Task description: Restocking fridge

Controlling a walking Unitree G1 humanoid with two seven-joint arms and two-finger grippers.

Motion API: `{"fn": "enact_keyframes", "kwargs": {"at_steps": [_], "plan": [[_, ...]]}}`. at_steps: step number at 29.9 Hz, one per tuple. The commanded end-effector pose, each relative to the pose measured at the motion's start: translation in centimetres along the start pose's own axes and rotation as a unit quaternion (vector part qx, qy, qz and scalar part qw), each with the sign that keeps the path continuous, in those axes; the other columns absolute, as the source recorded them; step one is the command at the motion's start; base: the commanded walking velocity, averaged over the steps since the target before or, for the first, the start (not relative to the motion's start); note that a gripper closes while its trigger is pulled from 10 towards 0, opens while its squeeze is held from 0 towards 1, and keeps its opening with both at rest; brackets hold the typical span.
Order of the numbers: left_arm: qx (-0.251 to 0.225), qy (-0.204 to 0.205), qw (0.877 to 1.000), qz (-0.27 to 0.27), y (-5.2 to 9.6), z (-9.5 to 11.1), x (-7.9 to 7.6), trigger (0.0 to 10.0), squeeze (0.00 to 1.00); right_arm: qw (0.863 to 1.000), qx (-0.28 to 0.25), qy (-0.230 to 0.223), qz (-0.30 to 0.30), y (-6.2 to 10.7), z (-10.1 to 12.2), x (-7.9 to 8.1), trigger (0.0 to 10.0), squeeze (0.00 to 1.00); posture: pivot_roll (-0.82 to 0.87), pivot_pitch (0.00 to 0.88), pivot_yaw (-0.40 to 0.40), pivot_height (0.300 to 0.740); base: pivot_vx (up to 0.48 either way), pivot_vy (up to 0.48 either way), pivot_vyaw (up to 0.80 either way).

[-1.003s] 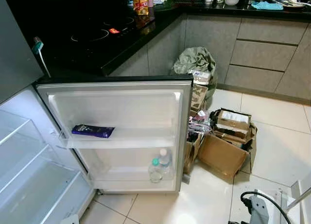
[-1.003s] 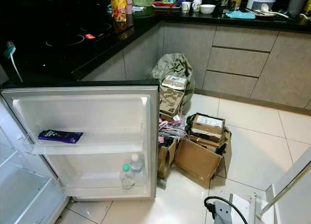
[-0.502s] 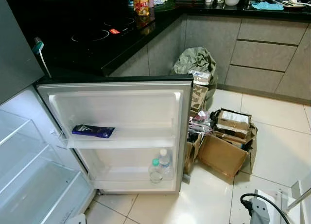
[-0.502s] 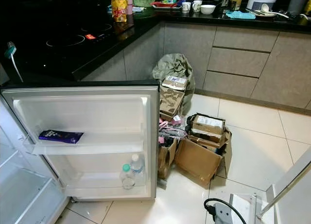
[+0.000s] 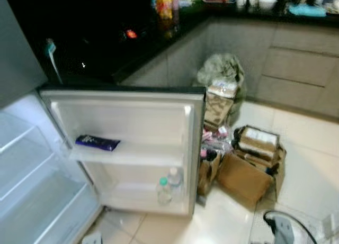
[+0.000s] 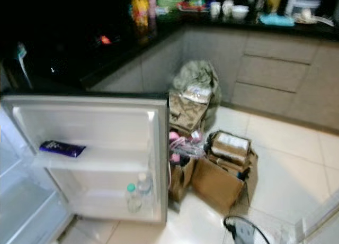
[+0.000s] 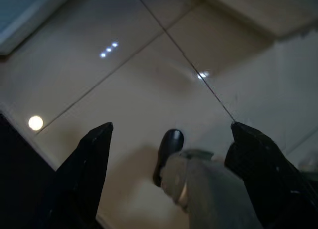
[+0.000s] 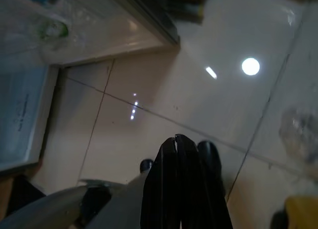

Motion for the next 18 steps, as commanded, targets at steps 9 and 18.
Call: {"fn": "enact_keyframes", "kwargs": {"at_steps": [9, 18], "plan": [[0.019, -0.006, 1.000, 0.001, 0.25, -1.07, 0.47, 10.0, 0.00, 1.000, 0.008, -0.008, -0.006, -0.15, -0.50, 0.31, 10.0, 0.00, -0.10, 0.000, 0.026, 0.740, 0.000, -0.110, 0.30], [0.021, -0.012, 1.000, -0.002, 0.23, -1.15, 0.28, 10.0, 0.00, 1.000, 0.011, 0.007, 0.002, -0.10, -0.38, 0.29, 10.0, 0.00, -0.10, 0.000, 0.026, 0.740, 0.000, -0.480, 0.00]]}}
Point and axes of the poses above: a point about 5 cm out from each wrist's last joint towards the gripper, its own y axis pointing back from the gripper into the wrist, its own z axis along the axis of the wrist's last joint, x = y × z, the point moved 4 cm from there along -y, pointing out of the wrist towards the gripper, and after that the axes turned 10 degrees about y, right-handed, at the moved point
